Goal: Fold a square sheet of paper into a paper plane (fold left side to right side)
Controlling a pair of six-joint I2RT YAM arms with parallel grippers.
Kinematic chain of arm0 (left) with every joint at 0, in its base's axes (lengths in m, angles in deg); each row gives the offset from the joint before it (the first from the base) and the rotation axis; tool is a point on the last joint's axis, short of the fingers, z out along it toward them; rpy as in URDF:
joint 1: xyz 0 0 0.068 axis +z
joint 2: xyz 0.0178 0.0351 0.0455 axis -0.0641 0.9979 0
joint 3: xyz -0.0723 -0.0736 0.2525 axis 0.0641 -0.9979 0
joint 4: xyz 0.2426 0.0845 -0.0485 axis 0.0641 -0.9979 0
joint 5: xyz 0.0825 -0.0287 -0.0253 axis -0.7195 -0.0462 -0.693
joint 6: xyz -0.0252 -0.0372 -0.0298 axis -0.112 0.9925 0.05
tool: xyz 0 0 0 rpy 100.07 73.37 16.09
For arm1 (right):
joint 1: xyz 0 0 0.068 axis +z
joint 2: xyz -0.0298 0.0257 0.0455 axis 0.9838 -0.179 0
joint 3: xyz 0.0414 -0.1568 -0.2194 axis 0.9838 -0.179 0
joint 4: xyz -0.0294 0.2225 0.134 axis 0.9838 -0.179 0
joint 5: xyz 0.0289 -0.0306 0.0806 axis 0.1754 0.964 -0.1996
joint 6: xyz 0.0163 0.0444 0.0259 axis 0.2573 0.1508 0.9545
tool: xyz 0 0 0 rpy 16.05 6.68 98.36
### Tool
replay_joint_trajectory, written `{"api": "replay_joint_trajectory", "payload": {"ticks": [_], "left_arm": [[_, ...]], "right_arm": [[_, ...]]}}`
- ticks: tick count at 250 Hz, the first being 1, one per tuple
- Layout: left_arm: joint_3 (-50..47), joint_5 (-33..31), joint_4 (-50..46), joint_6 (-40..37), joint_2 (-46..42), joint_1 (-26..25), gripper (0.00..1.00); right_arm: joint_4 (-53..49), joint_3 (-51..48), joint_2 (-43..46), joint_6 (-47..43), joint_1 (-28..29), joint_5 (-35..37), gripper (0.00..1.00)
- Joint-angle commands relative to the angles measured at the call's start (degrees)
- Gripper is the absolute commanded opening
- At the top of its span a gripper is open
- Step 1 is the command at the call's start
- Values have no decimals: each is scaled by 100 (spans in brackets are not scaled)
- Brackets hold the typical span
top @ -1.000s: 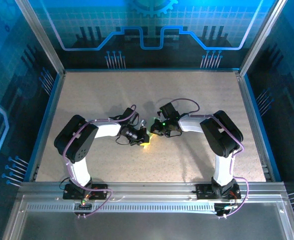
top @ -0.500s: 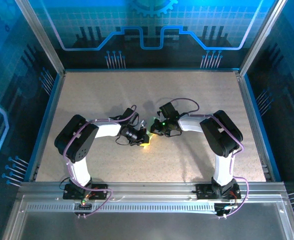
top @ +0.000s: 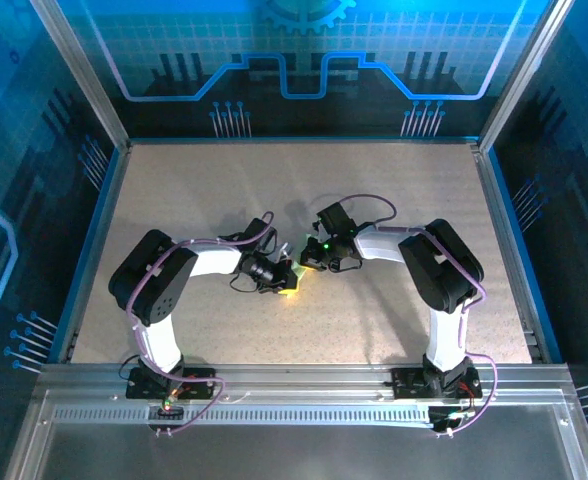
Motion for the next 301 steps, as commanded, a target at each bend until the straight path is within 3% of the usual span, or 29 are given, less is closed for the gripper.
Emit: {"api": "replay_joint_trajectory", "payload": {"ticks": [1,121,186,301], "left_arm": [[-289,-106,-701,-270,-90,-2,6],[-593,-153,-1011,-440,-685,-223,6],[-403,7,-1185,-319,-1697,173,8],[456,180,-788,-377,-231,149,5]], "right_arm": [[-797,-134,-451,-112,3,392,2],[-851,-81,-469,-115,-18,397,2],[-818,-102,-363,-96,-14,409,2],[-790,-32,-389,-88,12,347,2]]}}
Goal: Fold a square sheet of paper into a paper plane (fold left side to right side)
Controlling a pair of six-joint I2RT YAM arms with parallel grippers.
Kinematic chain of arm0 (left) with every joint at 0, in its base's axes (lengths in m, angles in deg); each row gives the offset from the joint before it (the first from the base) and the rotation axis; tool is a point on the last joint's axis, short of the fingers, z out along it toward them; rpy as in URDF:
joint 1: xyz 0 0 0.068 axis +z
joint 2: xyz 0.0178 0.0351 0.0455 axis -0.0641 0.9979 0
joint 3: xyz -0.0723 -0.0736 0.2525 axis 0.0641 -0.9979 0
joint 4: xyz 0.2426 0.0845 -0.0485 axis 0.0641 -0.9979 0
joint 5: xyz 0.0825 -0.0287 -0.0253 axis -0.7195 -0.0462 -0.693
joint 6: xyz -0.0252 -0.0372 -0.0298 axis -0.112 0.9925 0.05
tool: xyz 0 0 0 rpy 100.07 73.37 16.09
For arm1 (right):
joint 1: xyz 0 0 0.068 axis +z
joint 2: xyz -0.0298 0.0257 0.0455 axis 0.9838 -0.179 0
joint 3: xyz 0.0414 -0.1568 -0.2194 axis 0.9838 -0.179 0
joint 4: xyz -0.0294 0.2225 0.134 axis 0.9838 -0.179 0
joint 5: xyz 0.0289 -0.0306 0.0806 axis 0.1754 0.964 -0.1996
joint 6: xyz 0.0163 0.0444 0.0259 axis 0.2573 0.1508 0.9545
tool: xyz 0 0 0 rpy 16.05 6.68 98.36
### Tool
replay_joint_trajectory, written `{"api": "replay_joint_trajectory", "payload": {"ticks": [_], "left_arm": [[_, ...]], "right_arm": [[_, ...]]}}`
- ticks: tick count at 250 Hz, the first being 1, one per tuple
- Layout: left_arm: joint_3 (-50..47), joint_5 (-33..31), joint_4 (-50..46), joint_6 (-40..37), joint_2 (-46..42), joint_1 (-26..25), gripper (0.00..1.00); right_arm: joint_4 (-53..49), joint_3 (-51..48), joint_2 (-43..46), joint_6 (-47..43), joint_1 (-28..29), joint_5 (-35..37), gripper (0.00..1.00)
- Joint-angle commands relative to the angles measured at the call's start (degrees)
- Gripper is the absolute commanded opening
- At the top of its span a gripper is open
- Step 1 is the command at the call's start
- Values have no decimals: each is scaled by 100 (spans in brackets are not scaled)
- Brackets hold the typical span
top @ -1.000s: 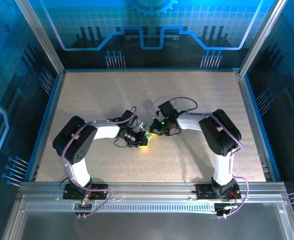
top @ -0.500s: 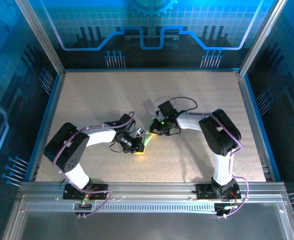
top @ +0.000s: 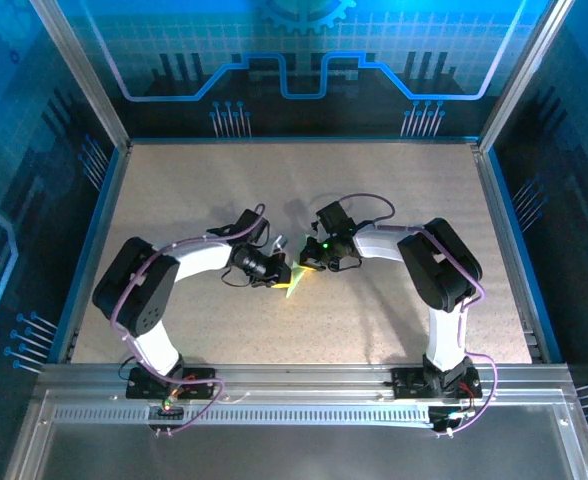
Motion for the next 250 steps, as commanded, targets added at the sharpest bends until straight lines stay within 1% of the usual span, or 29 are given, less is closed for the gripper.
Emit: {"api": "replay_joint_trajectory", "payload": {"ticks": [1,48,89,147,179,250], "left_arm": [[238,157,63,-46,277,-84,5],[191,-76,33,-86,587,-210,3],[18,-510,-92,-99,681,-266,1],[-116,-813,-227,-154,737,-270,0],[-108,-804,-227,-177,737,-274,0],[-98,-776,-228,-178,698,-273,0]], "right_arm": [[-652,-143,-333,-46,12,407,2],[-652,-105,-308,-59,16,382,2],[-548,-24,-189,-41,8,271,2],[-158,84,221,48,-202,-113,2],[-128,215,273,47,-356,-188,2],[-255,542,-93,-67,-580,-175,2]]}}
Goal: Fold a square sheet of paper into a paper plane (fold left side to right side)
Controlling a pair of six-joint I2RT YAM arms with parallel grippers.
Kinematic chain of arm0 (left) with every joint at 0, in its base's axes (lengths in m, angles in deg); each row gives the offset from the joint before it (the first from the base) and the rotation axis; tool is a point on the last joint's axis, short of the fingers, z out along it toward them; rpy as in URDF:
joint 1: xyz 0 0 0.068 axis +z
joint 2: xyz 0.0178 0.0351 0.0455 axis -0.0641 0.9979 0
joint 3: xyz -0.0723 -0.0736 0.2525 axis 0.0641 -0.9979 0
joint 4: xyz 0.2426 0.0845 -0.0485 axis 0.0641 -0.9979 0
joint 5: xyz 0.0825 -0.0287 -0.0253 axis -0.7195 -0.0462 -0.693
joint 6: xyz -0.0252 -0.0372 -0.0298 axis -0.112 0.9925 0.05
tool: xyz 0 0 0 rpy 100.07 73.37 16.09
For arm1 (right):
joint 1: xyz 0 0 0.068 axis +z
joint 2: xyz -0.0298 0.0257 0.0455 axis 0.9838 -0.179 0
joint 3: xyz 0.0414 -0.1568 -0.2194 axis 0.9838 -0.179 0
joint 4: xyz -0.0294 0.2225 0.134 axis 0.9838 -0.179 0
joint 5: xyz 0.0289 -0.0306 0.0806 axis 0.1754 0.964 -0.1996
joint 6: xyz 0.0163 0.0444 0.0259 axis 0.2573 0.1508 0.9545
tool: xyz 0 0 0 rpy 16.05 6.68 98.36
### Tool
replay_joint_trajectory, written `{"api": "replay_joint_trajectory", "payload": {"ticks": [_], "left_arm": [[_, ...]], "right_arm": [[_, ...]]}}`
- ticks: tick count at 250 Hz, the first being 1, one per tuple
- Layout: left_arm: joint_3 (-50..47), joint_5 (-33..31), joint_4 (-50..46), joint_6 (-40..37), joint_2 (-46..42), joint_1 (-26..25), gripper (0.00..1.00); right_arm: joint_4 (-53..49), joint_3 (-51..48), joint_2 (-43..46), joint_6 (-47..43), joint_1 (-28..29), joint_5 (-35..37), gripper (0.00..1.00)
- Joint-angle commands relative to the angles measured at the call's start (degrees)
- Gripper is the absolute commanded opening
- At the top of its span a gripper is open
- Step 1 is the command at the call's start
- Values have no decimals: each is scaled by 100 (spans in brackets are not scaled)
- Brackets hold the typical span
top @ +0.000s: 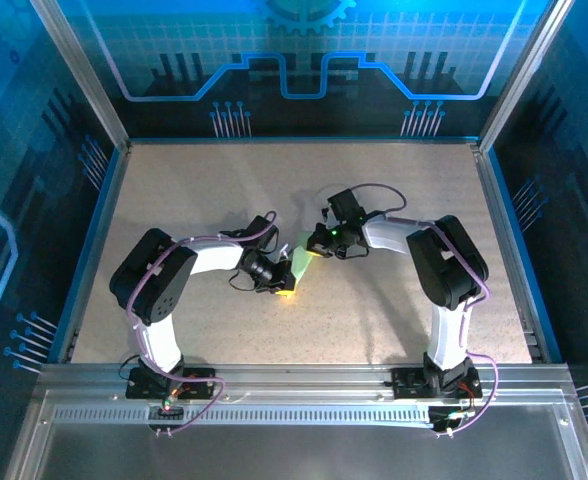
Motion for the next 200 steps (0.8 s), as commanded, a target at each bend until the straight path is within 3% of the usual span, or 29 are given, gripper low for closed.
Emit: {"api": "replay_joint_trajectory", "payload": {"ticks": [1,144,200], "left_arm": [[-194,-503,-289,-136,153,-38,0],[206,119,-164,219,-422,-14,1],[689,264,-251,301,-188,-12,1]], "right_arm": [[-179,234,-173,-70,-87,-50,2],[-445,143,-637,-152,-141,152,2],[-517,120,-673,-204,-140,202,1]]}}
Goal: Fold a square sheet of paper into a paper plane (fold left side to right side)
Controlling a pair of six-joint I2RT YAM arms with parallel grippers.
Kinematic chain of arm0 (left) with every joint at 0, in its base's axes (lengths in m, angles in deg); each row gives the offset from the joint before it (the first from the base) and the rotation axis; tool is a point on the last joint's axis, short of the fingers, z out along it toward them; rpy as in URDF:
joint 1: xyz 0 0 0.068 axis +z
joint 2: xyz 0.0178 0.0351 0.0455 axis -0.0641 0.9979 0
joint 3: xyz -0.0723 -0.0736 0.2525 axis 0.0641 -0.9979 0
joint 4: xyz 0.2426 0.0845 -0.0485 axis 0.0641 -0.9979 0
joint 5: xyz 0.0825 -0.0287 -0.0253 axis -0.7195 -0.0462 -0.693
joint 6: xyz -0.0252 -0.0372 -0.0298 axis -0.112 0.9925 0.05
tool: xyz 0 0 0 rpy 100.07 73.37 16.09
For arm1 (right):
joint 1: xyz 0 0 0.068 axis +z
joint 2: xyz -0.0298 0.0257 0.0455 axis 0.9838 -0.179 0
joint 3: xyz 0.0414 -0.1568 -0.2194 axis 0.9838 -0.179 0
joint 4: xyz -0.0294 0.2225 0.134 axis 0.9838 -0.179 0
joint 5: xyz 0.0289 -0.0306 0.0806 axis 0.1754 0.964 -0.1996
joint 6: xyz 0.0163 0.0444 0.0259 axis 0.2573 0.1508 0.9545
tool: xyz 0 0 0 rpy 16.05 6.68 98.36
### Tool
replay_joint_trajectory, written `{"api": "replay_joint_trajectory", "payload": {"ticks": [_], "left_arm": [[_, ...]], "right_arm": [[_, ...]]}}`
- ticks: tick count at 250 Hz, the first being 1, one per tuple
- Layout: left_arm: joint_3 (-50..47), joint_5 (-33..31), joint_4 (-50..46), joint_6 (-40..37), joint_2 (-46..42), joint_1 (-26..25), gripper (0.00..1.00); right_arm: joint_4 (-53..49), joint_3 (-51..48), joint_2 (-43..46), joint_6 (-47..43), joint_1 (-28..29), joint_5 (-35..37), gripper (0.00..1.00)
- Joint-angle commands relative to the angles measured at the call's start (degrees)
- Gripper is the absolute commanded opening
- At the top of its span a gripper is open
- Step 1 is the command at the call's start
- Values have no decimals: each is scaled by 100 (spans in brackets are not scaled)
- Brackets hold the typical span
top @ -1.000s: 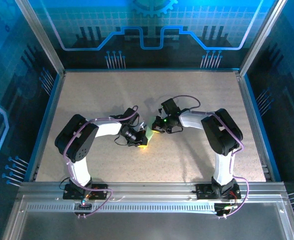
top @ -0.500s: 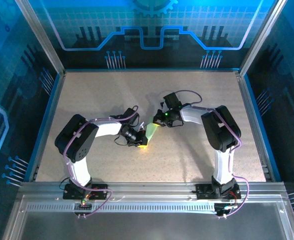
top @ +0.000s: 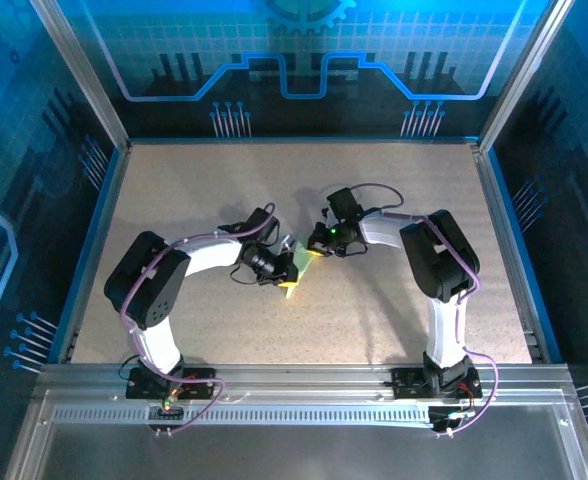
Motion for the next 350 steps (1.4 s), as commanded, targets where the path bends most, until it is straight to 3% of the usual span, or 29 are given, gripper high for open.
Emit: {"api": "replay_joint_trajectory", "payload": {"ticks": [1,165,350], "left_arm": [[304,198,-124,105,57,-12,1],[1191,77,-8,48,1251,-30,0],[277,-116,-99,-252,960,-118,1]], "right_arm": [[-342,-183,-217,-110,-48,206,1],[-643,-62,-295,-247,-22,330,0],[-1020,121,-497,-354,4,471,0]]}}
